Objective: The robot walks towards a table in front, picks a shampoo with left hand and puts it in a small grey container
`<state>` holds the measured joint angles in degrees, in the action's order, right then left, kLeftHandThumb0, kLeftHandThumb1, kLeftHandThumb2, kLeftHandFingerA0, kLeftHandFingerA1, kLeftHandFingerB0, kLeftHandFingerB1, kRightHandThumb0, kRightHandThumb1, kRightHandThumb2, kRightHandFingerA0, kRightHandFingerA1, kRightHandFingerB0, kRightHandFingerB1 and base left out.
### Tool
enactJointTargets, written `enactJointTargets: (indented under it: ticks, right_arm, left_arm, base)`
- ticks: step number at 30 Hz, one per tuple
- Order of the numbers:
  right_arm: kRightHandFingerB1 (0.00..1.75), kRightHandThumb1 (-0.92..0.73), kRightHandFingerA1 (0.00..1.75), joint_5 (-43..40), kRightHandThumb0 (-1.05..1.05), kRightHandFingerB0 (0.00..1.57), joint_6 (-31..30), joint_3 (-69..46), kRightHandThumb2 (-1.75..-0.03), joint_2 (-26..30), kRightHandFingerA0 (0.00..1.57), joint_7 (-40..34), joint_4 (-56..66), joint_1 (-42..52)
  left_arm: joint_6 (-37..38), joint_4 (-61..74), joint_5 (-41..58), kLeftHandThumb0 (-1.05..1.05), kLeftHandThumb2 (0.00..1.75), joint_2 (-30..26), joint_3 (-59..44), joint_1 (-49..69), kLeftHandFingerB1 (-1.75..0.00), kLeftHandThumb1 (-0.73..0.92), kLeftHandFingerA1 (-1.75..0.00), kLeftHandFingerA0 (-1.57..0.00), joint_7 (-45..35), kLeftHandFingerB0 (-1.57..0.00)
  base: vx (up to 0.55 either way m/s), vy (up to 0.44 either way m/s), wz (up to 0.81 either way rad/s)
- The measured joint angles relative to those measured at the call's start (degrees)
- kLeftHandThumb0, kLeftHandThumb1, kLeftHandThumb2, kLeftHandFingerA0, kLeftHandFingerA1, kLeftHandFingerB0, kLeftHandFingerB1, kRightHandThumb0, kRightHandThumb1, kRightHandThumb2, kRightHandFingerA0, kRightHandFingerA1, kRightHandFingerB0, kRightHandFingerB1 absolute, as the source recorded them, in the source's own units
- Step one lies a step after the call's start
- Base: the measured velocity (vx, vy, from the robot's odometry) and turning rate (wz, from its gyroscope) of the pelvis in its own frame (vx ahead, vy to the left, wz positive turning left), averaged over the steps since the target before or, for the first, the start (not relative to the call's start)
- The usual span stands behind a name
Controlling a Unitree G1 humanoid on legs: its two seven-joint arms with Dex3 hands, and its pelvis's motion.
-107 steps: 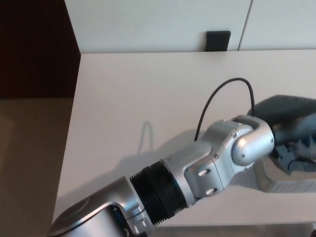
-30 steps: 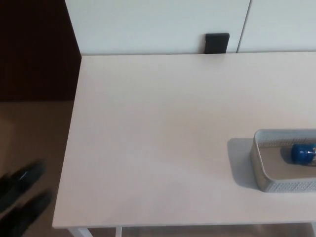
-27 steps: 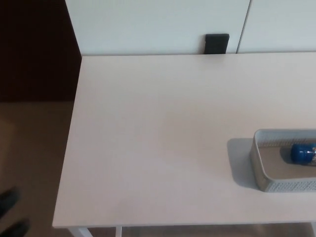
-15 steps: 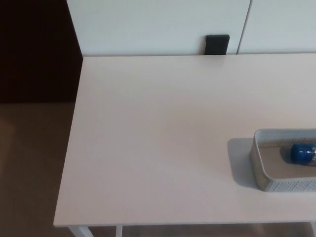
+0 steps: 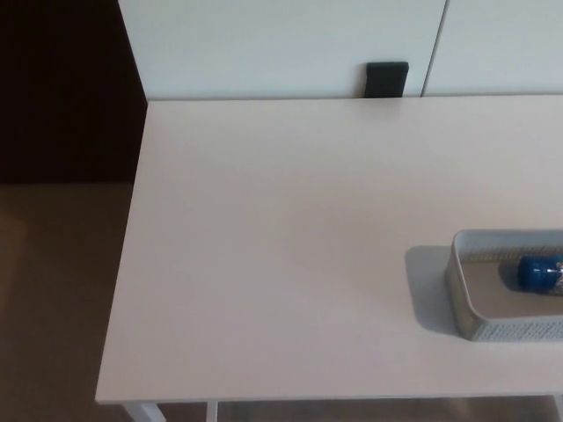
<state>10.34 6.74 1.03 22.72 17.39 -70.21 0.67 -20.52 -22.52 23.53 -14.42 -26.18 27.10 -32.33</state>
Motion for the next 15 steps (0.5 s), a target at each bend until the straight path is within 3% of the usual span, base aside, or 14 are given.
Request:
enactJointTargets:
  ticks: [1,3,5,6,7,8,9,11,12,13,15]
  right_arm:
    - [0.33,-0.72,0.41,0.0,-0.32,0.32,0.0,0.0,-0.62,0.0,0.50,0.0,-0.1,0.1]
    - [0.33,-0.73,0.41,0.1,-0.31,0.31,0.1,0.1,-0.63,0.0,0.47,-0.2,-0.3,0.3]
    - [0.33,-0.73,0.41,0.1,-0.31,0.31,0.1,0.1,-0.63,0.0,0.46,-0.3,-0.3,0.4]
    - [0.33,-0.73,0.41,0.1,-0.31,0.31,0.2,0.2,-0.63,0.0,0.46,-0.3,-0.3,0.4]
    - [0.33,-0.72,0.41,0.2,-0.30,0.31,0.2,0.2,-0.62,0.0,0.48,-0.4,-0.3,0.4]
    - [0.33,-0.72,0.41,0.2,-0.29,0.31,0.2,0.2,-0.62,0.0,0.47,-0.4,-0.3,0.4]
    - [0.33,-0.73,0.40,0.2,-0.29,0.31,0.3,0.2,-0.62,0.0,0.46,-0.4,-0.3,0.4]
    - [0.33,-0.74,0.40,0.2,-0.30,0.31,0.3,0.2,-0.63,0.0,0.46,-0.4,-0.3,0.4]
    - [0.33,-0.74,0.40,0.2,-0.30,0.31,0.3,0.2,-0.63,0.0,0.46,-0.4,-0.3,0.4]
    - [0.33,-0.73,0.40,0.2,-0.30,0.31,0.3,0.1,-0.62,0.0,0.45,-0.4,-0.2,0.4]
    - [0.33,-0.72,0.40,0.2,-0.29,0.32,0.4,0.1,-0.61,0.0,0.46,-0.3,-0.1,0.5]
  left_arm:
    - [0.3,-1.9,-1.1,-0.40,0.80,-0.7,1.9,-1.8,-0.32,0.68,-0.41,-0.18,0.6,-0.17]
    - [1.1,-5.7,-3.3,-0.37,0.79,-1.9,5.3,-5.4,-0.34,0.73,-0.40,-0.19,2.1,-0.20]
    - [2.1,-9.3,-5.3,-0.35,0.72,-2.3,7.9,-8.9,-0.35,0.75,-0.47,-0.36,3.9,-0.23]
    - [2.8,-11.2,-6.4,-0.35,0.72,-2.5,9.5,-10.5,-0.35,0.75,-0.47,-0.36,4.9,-0.23]
    - [3.5,-12.7,-7.3,-0.32,0.70,-2.6,10.7,-11.7,-0.33,0.75,-0.84,-0.50,5.7,-0.26]
    - [3.8,-13.2,-7.6,-0.34,0.68,-2.6,11.3,-12.2,-0.33,0.72,-0.43,-0.39,6.0,-0.27]
    - [5.0,-15.2,-8.9,-0.33,1.03,-2.9,13.4,-13.7,-0.48,0.54,-0.61,-0.36,7.2,-0.13]
    - [6.6,-18.1,-11.0,-0.35,1.04,-3.1,16.8,-15.4,-0.49,0.55,-0.60,-0.35,9.2,-0.13]
    - [7.2,-19.4,-11.9,-0.39,0.73,-3.2,18.3,-16.1,-0.33,0.73,-0.60,-0.49,10.1,-0.27]
    - [7.8,-20.6,-12.6,-0.35,0.77,-3.3,19.6,-16.5,-0.34,0.69,-1.16,-0.54,10.8,-0.26]
    - [9.3,-23.2,-14.5,-0.34,0.78,-3.5,22.3,-17.4,-0.34,0.69,-1.24,-0.57,12.6,-0.26]
  base:
    - [0.00,0.000,0.00]
    - [0.00,0.000,0.00]
    - [0.00,0.000,0.00]
    - [0.00,0.000,0.00]
    - [0.00,0.000,0.00]
    - [0.00,0.000,0.00]
    - [0.00,0.000,0.00]
    - [0.00,0.000,0.00]
    - [0.00,0.000,0.00]
    - [0.00,0.000,0.00]
    - [0.00,0.000,0.00]
